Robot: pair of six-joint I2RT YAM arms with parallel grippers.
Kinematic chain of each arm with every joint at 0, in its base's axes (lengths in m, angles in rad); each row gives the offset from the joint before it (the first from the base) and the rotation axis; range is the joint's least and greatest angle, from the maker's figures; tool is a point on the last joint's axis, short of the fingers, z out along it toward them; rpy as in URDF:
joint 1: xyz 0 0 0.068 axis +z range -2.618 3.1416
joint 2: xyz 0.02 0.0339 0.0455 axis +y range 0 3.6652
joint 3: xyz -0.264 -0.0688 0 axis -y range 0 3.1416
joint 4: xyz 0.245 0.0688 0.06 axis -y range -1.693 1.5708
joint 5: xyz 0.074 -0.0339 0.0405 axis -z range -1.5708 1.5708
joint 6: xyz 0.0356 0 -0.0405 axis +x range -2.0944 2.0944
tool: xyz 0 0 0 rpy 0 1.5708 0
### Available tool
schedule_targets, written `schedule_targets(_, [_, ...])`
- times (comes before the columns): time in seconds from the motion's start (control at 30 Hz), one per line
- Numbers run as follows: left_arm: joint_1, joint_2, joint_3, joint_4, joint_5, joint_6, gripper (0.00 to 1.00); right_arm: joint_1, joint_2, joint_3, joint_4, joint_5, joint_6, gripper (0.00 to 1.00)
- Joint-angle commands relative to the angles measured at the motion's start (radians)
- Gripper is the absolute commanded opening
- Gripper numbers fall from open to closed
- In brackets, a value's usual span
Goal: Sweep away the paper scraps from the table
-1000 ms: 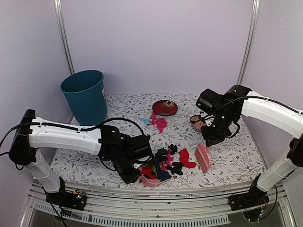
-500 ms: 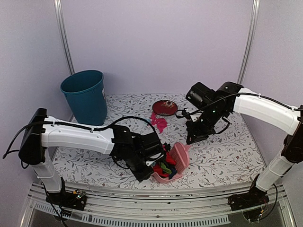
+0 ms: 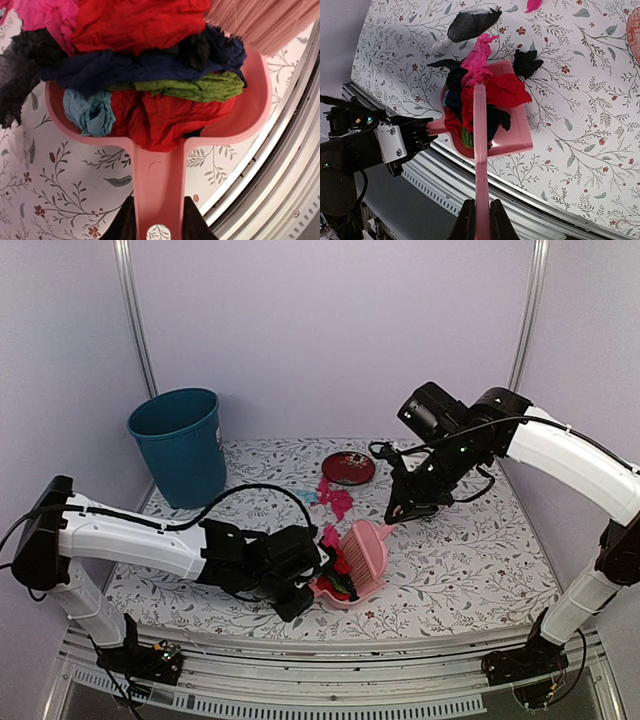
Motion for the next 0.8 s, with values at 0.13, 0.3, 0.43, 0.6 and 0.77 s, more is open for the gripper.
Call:
schedule_targets(0.13, [-0.007, -0.125, -0.063, 0.178, -0.105, 0.005, 0.02, 0.007, -0.062, 0.137, -0.032, -0.061, 0.032, 0.02])
schedule_targets(0.3, [-0.004, -0.135, -0.054, 0.168, -0.136, 0.007, 0.02, 0.007, -0.091, 0.210, -0.073, -0.070, 0.069, 0.02])
schedule_targets(0.43, [0.006, -0.160, -0.065, 0.177, -0.146, -0.015, 0.02, 0.008, -0.131, 0.225, -0.103, -0.054, 0.102, 0.02])
schedule_targets(0.6, [0.036, -0.203, -0.092, 0.196, -0.153, -0.057, 0.01, 0.007, -0.165, 0.228, -0.118, -0.052, 0.113, 0.02])
schedule_targets(0.77, [0.068, -0.239, -0.100, 0.198, -0.162, -0.069, 0.01, -0.015, -0.206, 0.261, -0.086, 0.006, 0.122, 0.02])
